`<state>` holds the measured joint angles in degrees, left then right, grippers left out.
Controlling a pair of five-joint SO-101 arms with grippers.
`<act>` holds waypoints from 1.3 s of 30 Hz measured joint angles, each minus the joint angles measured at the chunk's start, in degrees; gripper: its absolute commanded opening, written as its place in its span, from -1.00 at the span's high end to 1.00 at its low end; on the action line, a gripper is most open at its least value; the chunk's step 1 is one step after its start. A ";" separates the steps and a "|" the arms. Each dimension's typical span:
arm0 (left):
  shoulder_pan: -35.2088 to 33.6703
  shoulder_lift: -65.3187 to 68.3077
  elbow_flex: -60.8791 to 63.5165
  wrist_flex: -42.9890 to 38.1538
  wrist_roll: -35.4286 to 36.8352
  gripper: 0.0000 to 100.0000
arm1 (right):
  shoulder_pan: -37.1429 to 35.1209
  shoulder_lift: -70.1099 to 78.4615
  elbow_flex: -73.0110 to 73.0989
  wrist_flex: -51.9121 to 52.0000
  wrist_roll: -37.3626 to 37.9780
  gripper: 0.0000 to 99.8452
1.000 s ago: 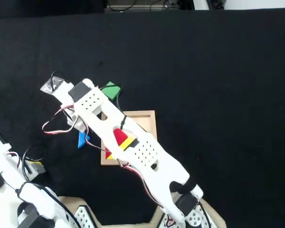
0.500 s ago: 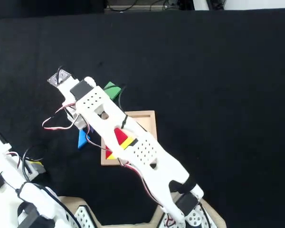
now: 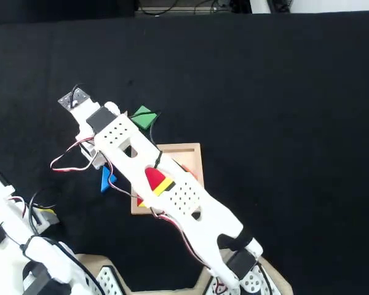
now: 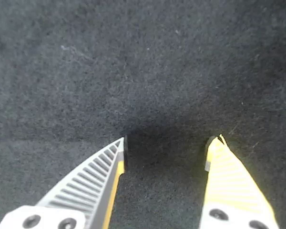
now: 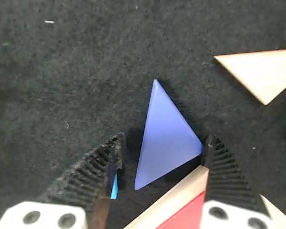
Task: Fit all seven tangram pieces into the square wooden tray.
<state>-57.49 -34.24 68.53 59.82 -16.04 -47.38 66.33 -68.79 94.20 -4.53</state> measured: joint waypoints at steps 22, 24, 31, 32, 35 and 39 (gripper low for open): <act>0.00 0.00 0.00 0.00 0.00 0.45 | 0.53 5.19 -6.68 0.09 0.00 0.88; 0.00 0.00 0.00 0.00 0.00 0.45 | 0.53 5.80 -7.56 0.09 0.00 0.88; 0.00 0.00 0.00 0.00 0.00 0.45 | 0.53 5.89 -8.00 0.09 0.00 0.97; 0.00 0.00 0.00 0.00 0.00 0.45 | 0.53 5.89 -8.00 0.09 0.00 0.98; 0.00 0.00 0.00 0.00 0.00 0.45 | 1.49 6.07 -9.76 0.18 0.00 0.97; 0.00 0.00 0.00 0.00 0.00 0.45 | 1.58 6.15 -14.42 2.29 0.00 0.98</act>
<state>-57.49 -34.24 68.53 59.82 -16.04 -45.80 72.48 -83.21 96.48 -4.53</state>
